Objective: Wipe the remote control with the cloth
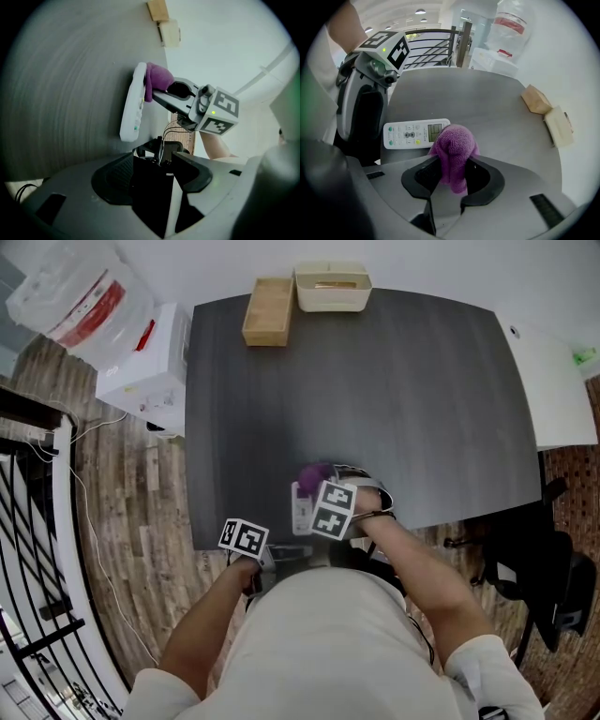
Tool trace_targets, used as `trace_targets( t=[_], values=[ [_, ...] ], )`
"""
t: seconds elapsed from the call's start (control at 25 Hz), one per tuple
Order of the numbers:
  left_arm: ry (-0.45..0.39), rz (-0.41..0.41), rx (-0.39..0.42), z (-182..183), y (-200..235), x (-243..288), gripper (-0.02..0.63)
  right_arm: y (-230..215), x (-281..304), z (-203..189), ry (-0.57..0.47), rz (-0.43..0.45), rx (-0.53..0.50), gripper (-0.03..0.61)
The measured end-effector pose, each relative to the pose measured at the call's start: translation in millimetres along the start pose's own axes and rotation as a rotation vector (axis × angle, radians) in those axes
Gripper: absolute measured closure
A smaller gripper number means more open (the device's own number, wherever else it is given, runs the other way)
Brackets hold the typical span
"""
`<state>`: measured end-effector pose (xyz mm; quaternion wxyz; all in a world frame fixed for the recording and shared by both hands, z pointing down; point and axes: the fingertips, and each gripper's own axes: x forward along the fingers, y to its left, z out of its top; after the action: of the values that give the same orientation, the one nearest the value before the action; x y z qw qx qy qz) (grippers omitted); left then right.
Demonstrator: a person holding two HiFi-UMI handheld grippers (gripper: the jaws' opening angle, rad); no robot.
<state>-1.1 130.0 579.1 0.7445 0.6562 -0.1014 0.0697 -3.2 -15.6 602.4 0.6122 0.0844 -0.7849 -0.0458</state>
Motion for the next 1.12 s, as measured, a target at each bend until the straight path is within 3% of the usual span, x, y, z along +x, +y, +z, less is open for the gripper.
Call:
trace_targets(
  t=[0.08, 0.16, 0.32, 0.4, 0.52, 0.68, 0.92, 1.12],
  values=[
    [-0.002, 0.004, 0.019, -2, -4, -10, 0.36, -1, 0, 1, -0.01, 0.001, 0.019, 0.446],
    [-0.029, 0.058, 0.106, 2, -6, -24, 0.36, -3, -4, 1, -0.035, 0.0, 0.076, 0.446],
    [-0.161, 0.289, 0.397, 39, 3, -51, 0.36, -5, -19, -14, -0.117, 0.032, 0.427, 0.446],
    [-0.182, 0.333, 0.458, 51, 5, -52, 0.36, 3, -23, -25, -0.123, 0.064, 0.588, 0.446],
    [-0.173, 0.298, 0.473, 55, 5, -39, 0.36, 27, -22, -31, -0.124, 0.134, 0.71, 0.446],
    [-0.173, 0.256, 0.484, 64, 4, -24, 0.368, 50, -15, -21, -0.143, 0.189, 0.683, 0.446],
    [-0.142, 0.259, 0.484, 87, 4, -13, 0.403, 26, -15, -23, -0.183, 0.194, 0.787, 0.446],
    [-0.13, 0.257, 0.496, 126, -5, 3, 0.403, -14, -18, -37, -0.192, 0.134, 0.819, 0.446]
  ],
)
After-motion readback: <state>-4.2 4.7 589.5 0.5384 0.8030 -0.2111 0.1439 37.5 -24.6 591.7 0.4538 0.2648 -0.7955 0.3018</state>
